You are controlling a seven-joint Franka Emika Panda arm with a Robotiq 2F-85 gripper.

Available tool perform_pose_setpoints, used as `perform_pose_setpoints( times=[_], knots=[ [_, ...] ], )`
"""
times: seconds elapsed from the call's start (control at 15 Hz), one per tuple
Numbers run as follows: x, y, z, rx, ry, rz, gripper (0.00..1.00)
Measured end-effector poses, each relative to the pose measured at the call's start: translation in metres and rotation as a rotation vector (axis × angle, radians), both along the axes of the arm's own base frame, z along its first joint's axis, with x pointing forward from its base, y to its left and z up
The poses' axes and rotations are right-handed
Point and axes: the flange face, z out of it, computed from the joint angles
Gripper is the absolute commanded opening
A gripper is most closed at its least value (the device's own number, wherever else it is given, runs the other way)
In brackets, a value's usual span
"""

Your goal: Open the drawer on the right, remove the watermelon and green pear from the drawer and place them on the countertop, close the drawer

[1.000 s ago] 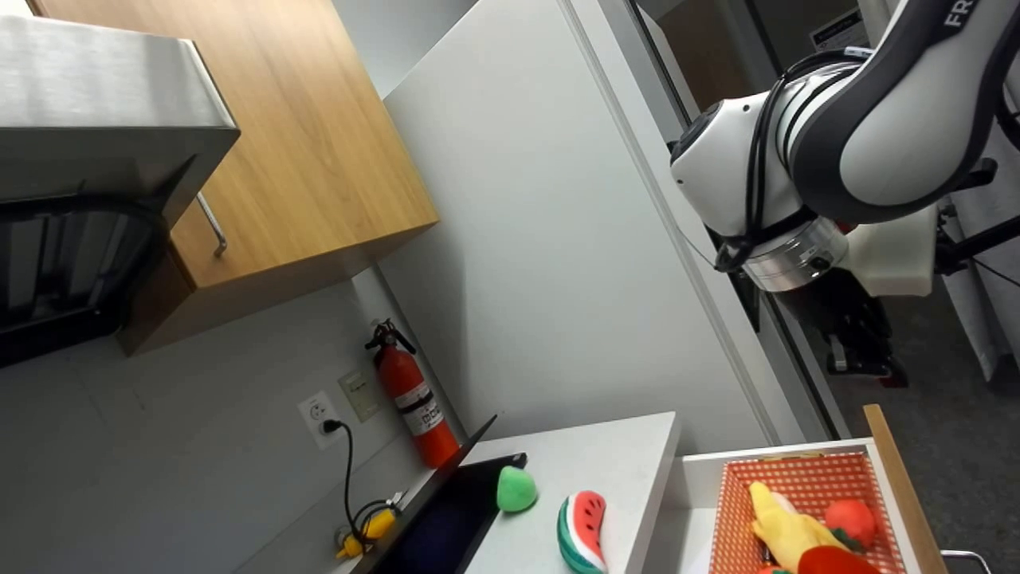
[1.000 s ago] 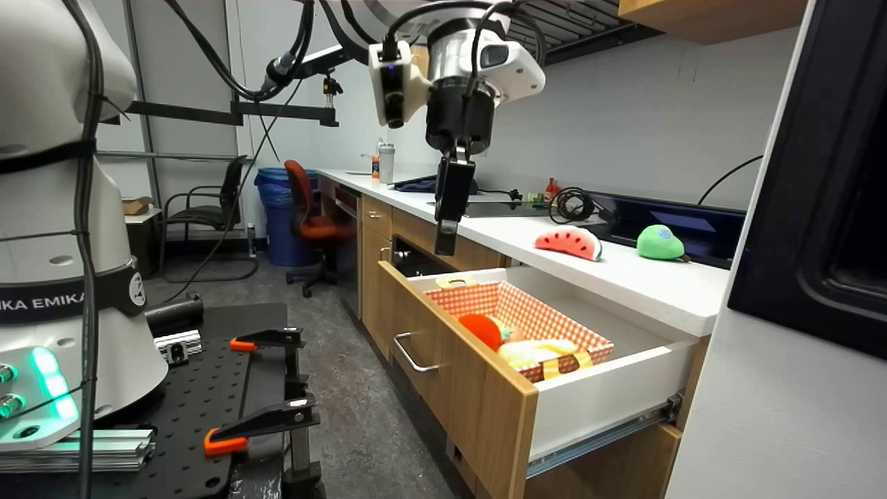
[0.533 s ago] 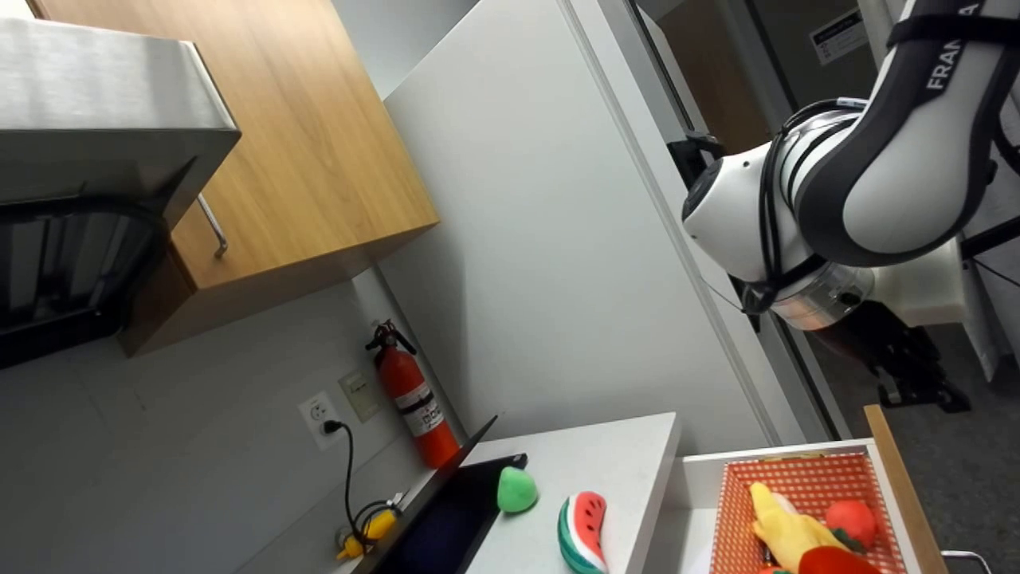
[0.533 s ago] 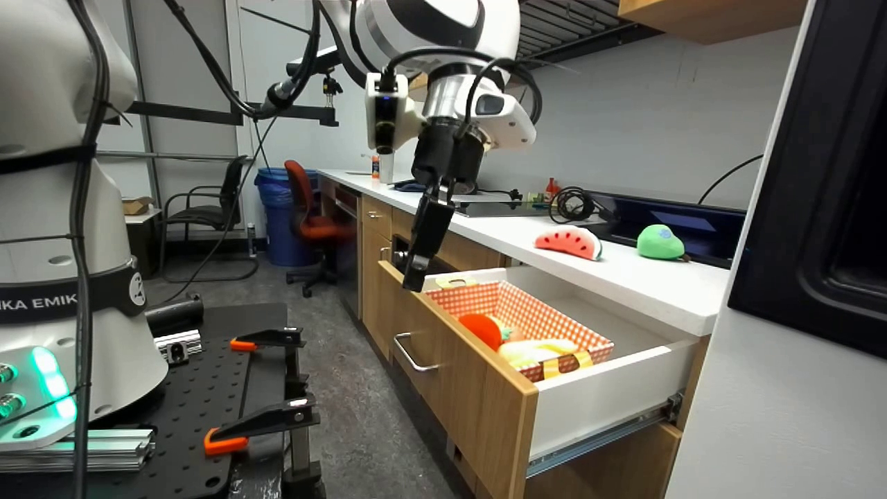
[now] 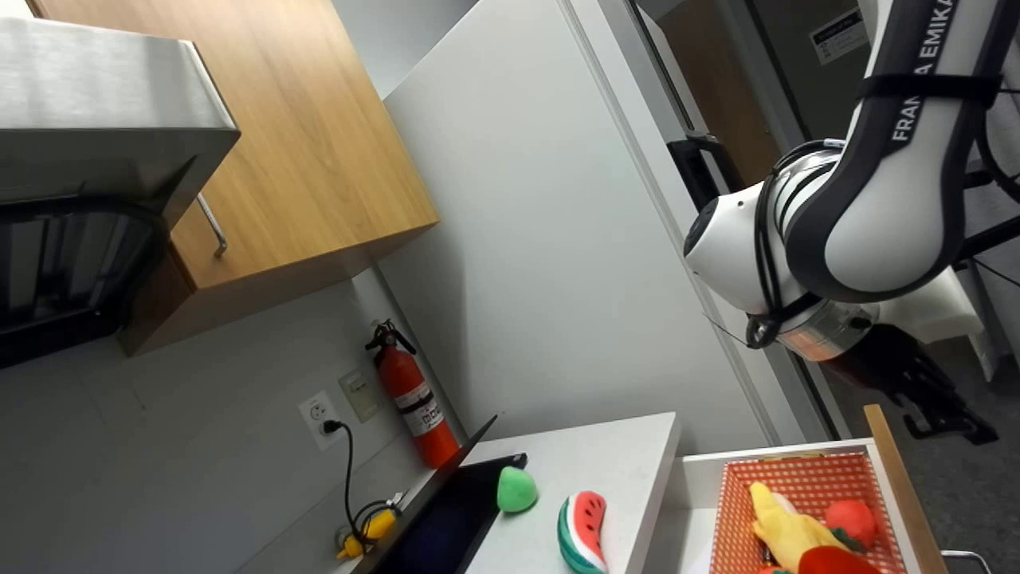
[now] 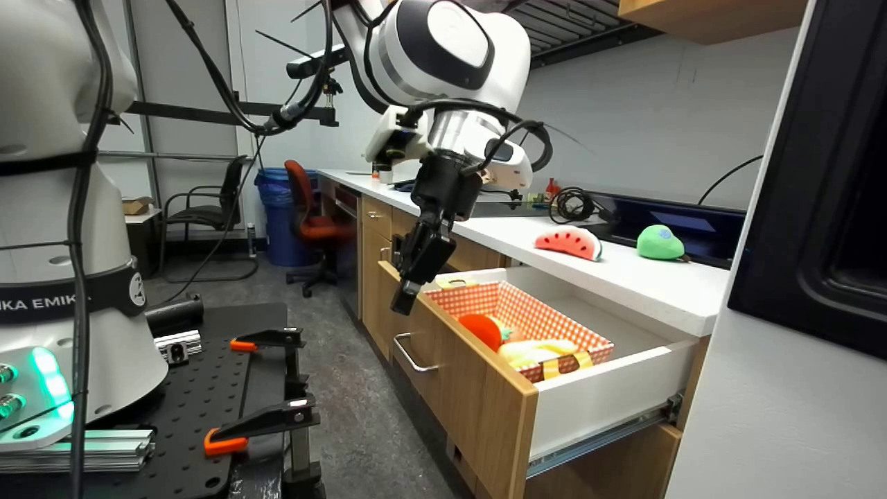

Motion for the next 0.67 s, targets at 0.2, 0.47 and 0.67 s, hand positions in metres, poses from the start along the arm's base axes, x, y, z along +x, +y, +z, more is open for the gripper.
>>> perform_pose_setpoints(
  times=[0.2, 0.47, 0.67],
  knots=[
    [0.006, 0.001, -0.006, 0.046, 0.02, 0.028, 0.0],
    [0.016, 0.001, -0.013, 0.077, 0.037, 0.051, 0.0],
    [0.024, -0.003, -0.019, 0.089, 0.045, 0.052, 0.0]
  ],
)
